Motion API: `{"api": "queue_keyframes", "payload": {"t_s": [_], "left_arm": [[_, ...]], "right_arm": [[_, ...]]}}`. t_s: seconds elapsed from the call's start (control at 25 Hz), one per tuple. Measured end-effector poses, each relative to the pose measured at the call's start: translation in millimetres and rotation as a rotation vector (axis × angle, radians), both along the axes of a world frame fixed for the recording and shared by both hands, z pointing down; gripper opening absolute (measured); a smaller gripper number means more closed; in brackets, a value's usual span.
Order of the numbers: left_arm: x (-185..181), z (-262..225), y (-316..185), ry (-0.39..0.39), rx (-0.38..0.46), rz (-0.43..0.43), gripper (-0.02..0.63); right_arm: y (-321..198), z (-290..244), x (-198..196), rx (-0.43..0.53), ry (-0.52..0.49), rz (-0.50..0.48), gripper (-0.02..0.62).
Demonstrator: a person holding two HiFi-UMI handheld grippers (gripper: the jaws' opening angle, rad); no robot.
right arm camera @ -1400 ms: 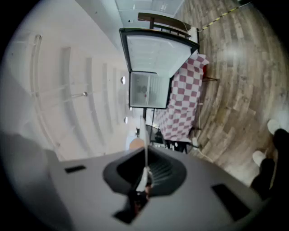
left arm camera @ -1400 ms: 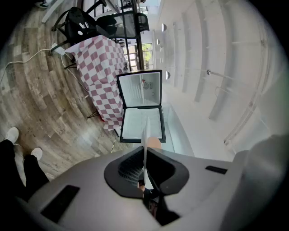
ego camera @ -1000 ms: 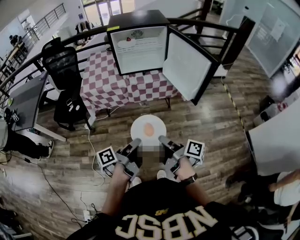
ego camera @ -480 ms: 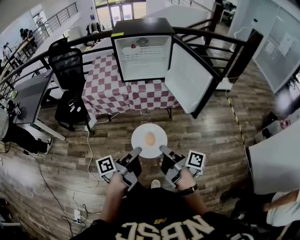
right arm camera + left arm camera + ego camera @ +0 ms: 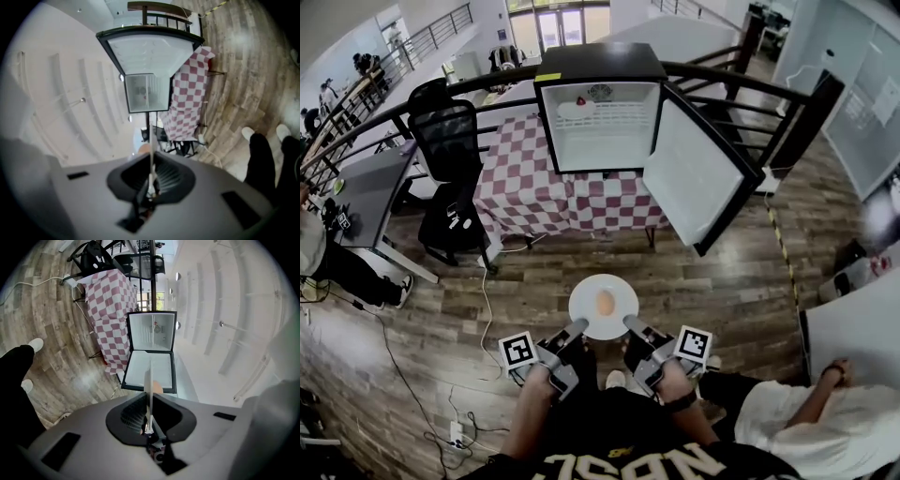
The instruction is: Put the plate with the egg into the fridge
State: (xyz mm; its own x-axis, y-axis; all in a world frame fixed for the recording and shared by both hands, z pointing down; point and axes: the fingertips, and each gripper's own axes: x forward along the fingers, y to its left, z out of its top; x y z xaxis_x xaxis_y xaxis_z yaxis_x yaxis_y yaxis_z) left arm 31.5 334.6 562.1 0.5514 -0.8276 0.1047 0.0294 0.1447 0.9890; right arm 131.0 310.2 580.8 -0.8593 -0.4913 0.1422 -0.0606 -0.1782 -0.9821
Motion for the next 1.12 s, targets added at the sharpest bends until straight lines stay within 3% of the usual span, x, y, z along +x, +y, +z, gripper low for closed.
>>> {"api": "queue_keyframes", "payload": {"t_s": [0.16, 0.68, 0.88, 1.12], "left_arm": [[-13, 3, -25, 0.043, -0.017, 0.022, 0.034], [-89, -14, -141, 0.005, 0.021, 0.110, 0.034], [-123, -19, -176, 0.031, 0.027, 0.130, 0.034], [-136, -19, -207, 0.041, 0.014, 0.185, 0.034]], "right_arm": [[-24, -1, -12, 0.024, 0.016, 0.013, 0.031], [-134, -12, -86, 0.068, 0.069, 0.094, 0.031], [-166, -20, -121, 0.071, 0.066, 0.120, 0.031], [-192, -24, -133, 0.051, 0.084, 0.147, 0.031]]}}
